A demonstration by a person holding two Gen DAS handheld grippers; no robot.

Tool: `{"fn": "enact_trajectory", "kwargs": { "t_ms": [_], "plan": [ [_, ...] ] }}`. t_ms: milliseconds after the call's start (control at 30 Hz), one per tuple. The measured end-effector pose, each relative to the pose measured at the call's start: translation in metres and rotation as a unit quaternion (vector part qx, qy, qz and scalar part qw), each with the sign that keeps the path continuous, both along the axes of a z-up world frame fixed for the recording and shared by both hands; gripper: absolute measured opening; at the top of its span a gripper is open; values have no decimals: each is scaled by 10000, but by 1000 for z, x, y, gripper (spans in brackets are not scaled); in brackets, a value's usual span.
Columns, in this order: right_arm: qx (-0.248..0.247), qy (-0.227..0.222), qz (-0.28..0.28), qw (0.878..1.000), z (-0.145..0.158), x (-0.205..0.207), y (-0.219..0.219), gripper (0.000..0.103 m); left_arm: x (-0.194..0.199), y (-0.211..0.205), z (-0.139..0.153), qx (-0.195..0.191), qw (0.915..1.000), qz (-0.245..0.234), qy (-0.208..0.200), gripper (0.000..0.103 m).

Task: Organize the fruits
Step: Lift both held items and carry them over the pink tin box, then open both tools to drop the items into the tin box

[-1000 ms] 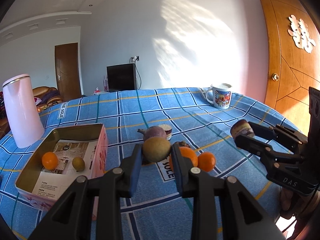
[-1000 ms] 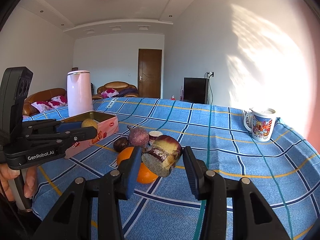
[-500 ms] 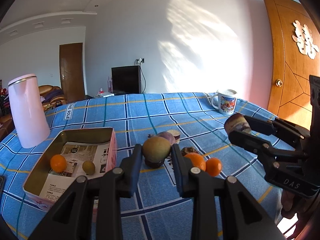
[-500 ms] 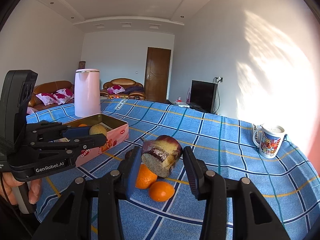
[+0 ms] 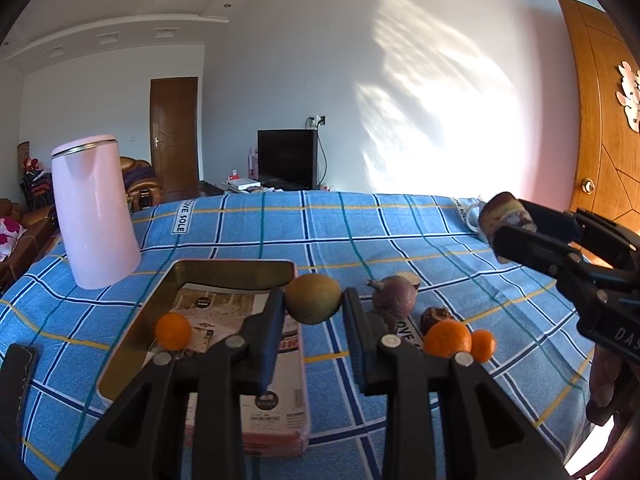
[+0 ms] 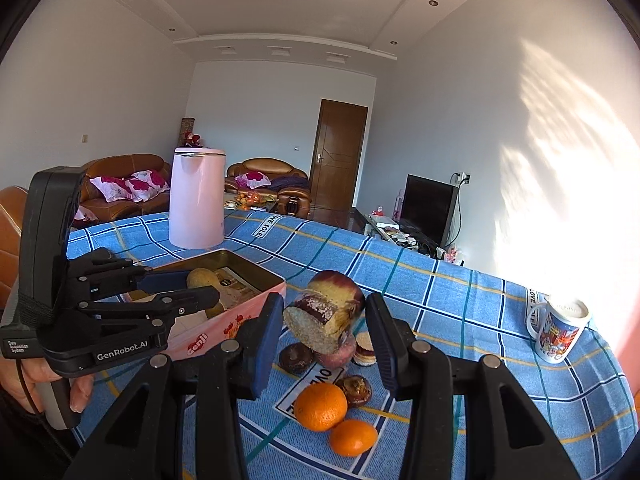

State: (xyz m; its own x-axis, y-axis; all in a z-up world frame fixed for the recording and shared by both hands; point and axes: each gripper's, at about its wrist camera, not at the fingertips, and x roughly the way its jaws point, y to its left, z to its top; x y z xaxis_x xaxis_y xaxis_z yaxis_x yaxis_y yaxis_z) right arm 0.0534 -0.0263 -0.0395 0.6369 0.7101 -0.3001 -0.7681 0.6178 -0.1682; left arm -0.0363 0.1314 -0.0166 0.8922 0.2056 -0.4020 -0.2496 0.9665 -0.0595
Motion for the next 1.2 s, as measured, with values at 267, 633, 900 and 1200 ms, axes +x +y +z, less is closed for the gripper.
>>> {"fn": "enact_trajectory", "kwargs": {
  "t_ms": [267,633,900,1200],
  "plan": [
    [-321,42,432,9985,3,5,62,45,-3,72,-7,-208,9969,687,319,31],
    [-715,916,1006,9881,-37,15,135,45,0,95,-30,-367,9937,763,738,31],
    [-1076,1184,1120,9807,-57,11,156,45,2,99,-31,-379,9927,766,855,33],
    [-1185,1279,1077,9788,-62,5,154,53,-7,95,-26,-346,9919,956,759,75]
  ]
}}
